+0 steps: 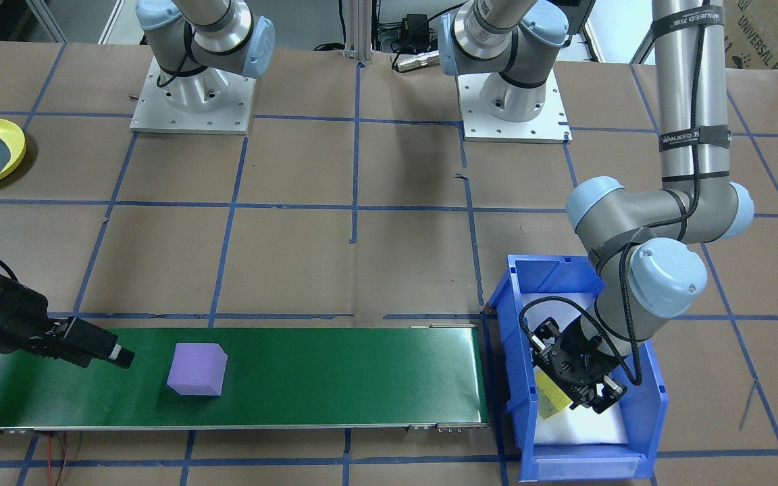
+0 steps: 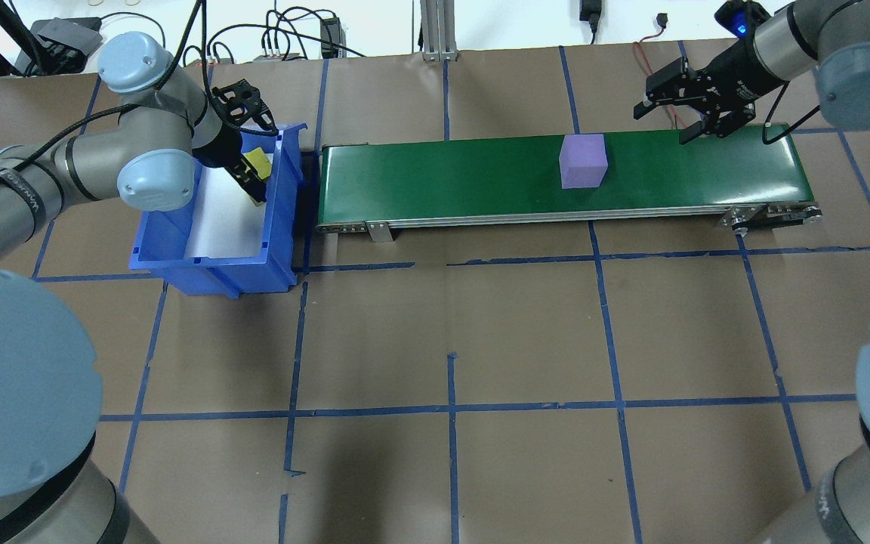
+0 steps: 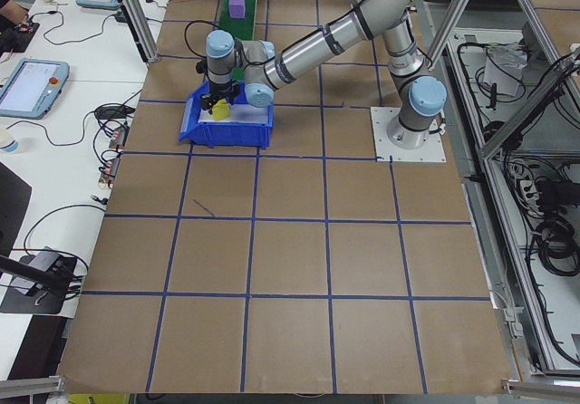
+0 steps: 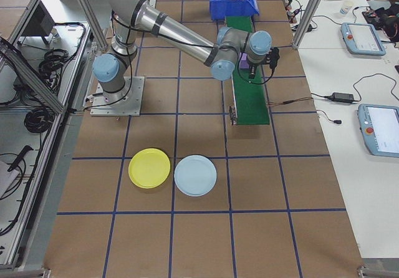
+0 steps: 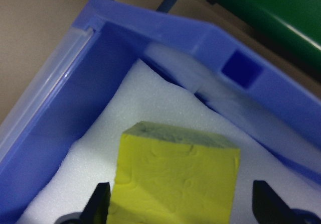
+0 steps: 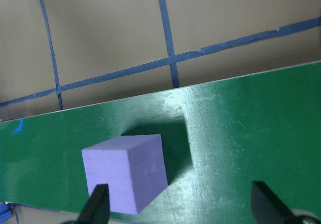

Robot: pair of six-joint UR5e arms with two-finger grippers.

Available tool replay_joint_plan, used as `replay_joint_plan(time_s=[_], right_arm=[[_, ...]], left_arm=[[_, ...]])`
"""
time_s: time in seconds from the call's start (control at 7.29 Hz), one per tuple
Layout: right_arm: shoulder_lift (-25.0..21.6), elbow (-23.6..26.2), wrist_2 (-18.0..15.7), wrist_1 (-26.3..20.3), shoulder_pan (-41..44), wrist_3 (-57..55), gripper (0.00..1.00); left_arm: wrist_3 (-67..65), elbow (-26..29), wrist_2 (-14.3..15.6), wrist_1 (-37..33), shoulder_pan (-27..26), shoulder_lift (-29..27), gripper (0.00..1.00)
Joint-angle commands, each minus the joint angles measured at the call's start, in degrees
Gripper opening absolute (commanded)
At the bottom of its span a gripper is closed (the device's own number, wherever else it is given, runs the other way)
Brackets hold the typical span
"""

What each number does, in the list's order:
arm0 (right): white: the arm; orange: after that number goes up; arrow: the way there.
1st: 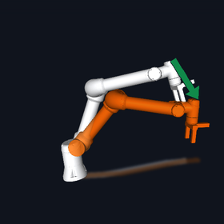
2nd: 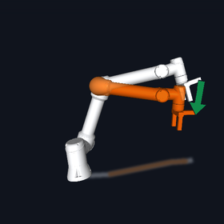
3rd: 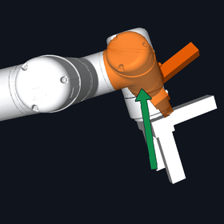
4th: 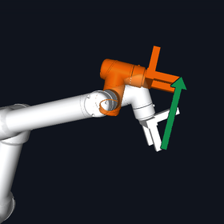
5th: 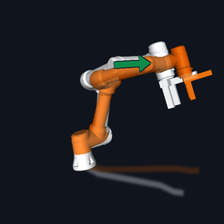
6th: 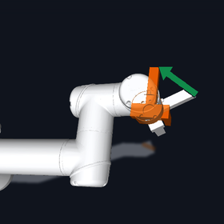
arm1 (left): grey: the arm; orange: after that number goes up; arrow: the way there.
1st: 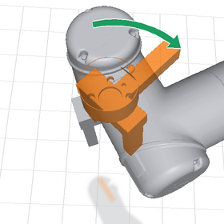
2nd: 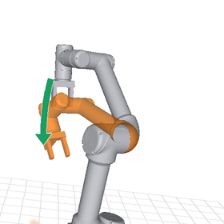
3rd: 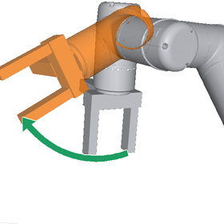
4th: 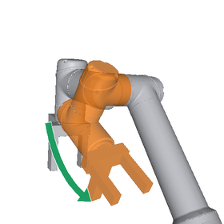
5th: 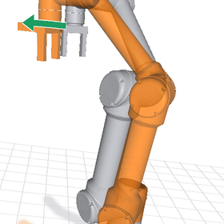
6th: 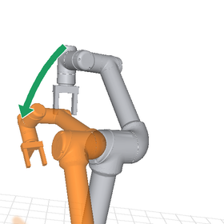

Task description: Move block left to right into plate

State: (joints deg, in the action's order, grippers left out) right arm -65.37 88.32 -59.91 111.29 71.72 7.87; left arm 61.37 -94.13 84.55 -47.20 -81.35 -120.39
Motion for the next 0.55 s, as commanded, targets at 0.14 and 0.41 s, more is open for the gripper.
replay_joint_plan(time_s=[0.14,0.41], right_arm=[[0.1,0.7,0.1,0.2,0.0,-0.3,1.0],[0.1,0.9,0.0,0.3,0.0,-0.3,1.0]], left_arm=[[-4.1,0.2,1.1,1.0,-0.3,5.0,0.4],[-7.8,0.0,1.3,-6.5,-1.2,14.7,0.4]])
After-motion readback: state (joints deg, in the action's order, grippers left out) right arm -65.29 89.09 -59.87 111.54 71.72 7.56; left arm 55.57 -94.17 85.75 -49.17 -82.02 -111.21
